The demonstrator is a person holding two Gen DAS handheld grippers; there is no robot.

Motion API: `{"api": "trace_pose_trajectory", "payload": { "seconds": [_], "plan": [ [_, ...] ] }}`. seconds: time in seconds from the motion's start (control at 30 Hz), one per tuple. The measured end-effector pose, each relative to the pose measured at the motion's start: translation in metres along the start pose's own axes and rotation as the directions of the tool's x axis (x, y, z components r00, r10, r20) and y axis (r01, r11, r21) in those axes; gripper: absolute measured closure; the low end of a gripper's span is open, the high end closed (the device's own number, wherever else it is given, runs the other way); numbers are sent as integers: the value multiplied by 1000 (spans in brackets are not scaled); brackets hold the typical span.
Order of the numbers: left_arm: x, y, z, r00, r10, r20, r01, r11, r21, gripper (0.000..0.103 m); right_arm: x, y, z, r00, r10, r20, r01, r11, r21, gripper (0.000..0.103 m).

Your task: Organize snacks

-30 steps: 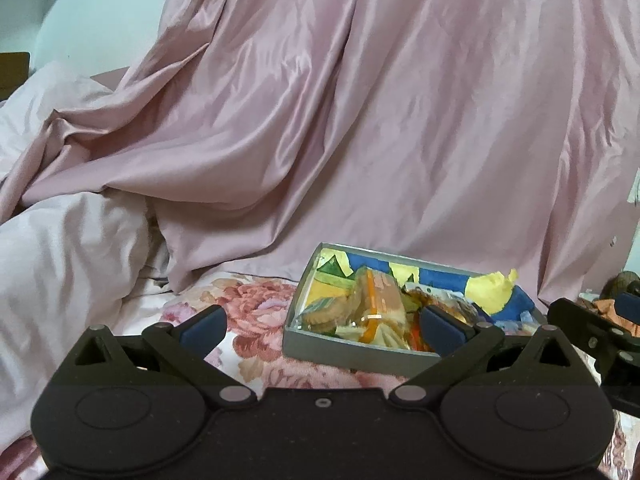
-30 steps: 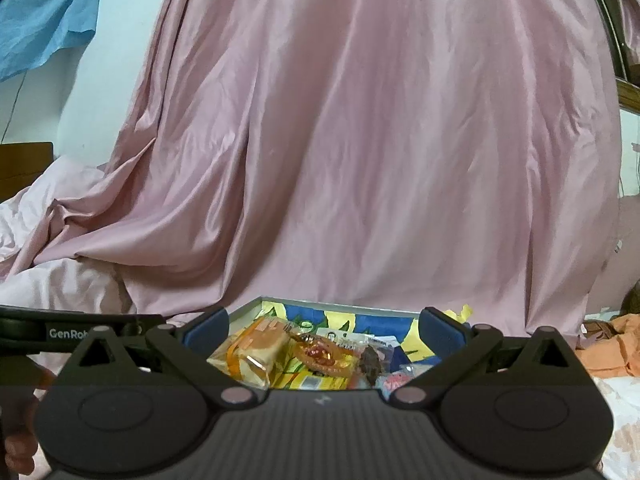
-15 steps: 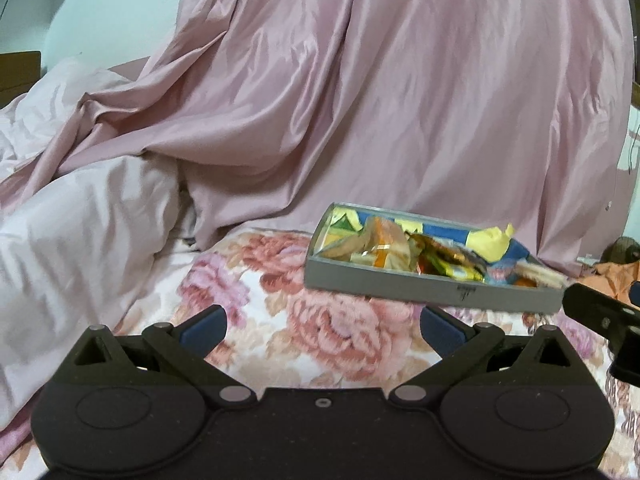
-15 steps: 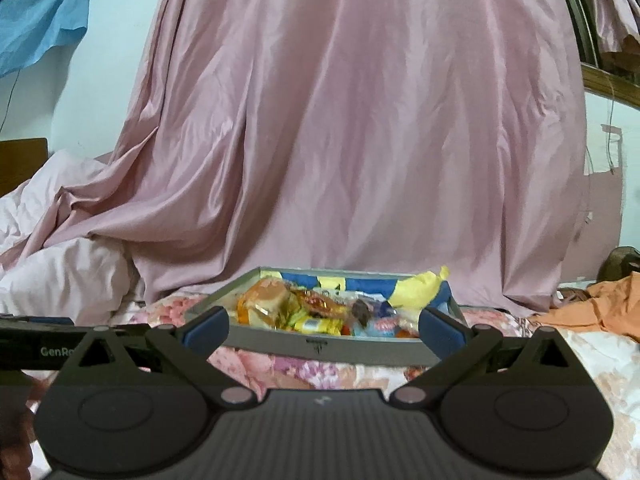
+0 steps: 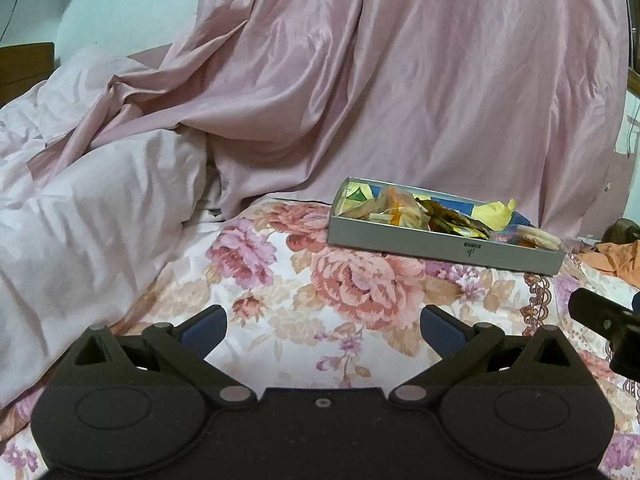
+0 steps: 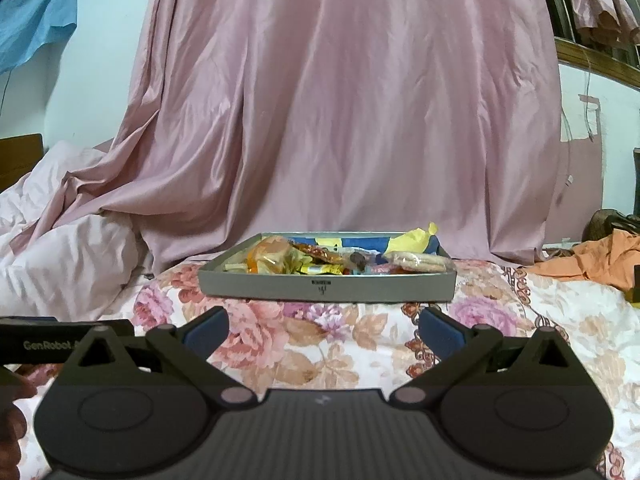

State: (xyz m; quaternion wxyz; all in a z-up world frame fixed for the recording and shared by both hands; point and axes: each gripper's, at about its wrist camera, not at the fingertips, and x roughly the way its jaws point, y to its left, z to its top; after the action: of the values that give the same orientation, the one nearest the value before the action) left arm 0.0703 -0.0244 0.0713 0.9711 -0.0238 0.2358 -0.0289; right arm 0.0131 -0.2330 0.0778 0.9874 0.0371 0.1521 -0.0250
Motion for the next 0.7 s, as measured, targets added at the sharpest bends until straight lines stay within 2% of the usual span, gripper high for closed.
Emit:
{"api": "trace_pose_trajectory", "payload": {
  "seconds": [0.43,0.7],
  "plan": [
    [-23,11,-28,999,23,-27,-23,1000,-2,1,-19,13,-18,1000,16,-2,-16,999,-35,0],
    [-23,18,-46,999,41,-35,-41,999,9,1,-22,15,-36,1000,7,-26,-8,999,-41,0]
  ]
}}
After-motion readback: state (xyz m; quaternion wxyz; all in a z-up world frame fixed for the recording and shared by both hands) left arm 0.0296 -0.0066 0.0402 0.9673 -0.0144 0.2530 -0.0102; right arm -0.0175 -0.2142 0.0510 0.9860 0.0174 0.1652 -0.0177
